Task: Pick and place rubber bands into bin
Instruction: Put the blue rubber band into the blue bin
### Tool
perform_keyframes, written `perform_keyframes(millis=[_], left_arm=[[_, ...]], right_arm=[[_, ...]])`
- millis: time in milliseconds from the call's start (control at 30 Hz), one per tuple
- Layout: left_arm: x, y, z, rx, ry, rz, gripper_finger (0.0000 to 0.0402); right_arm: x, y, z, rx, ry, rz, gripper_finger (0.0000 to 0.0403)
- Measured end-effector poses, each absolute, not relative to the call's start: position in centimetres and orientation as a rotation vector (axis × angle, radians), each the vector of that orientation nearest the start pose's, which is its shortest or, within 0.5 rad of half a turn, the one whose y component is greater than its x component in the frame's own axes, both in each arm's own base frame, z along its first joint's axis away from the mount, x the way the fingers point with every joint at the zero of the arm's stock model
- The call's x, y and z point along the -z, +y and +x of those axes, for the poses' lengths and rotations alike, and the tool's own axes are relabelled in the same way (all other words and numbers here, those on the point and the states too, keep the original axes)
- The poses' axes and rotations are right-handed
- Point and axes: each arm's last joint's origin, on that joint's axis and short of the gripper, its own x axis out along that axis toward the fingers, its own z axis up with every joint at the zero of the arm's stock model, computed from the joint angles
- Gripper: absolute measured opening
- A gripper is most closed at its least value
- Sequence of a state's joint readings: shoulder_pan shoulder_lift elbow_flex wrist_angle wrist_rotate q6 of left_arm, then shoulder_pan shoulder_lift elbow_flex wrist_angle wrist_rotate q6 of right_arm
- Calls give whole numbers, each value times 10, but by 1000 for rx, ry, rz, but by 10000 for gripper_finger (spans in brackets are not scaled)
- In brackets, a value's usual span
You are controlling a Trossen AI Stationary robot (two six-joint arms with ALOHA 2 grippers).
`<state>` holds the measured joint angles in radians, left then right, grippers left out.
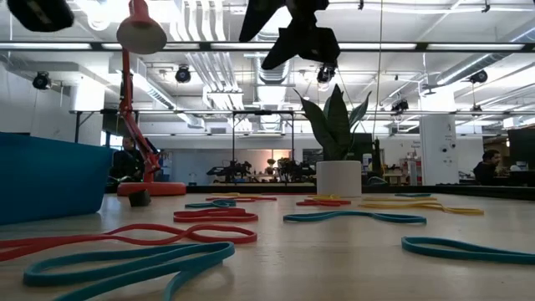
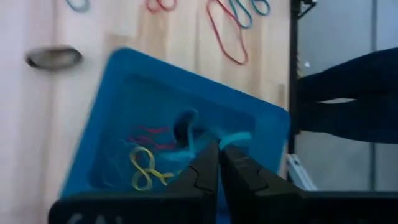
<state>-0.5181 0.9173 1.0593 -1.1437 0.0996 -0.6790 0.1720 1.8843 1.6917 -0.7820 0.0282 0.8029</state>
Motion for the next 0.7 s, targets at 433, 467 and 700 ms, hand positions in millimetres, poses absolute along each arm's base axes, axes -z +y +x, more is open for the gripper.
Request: perform_keyframes(millis=[433, 467, 700], left_arm=[[-288, -98, 124, 98, 1386, -464, 3], [-282, -100, 125, 91, 1406, -450, 7], [-256, -118, 133, 49, 1522, -351, 77]], right_arm=[[-276, 69, 397, 205, 1045, 582, 201], [-274, 72, 395, 193, 1067, 562, 201], [-250, 107, 373, 121, 1239, 416, 201]])
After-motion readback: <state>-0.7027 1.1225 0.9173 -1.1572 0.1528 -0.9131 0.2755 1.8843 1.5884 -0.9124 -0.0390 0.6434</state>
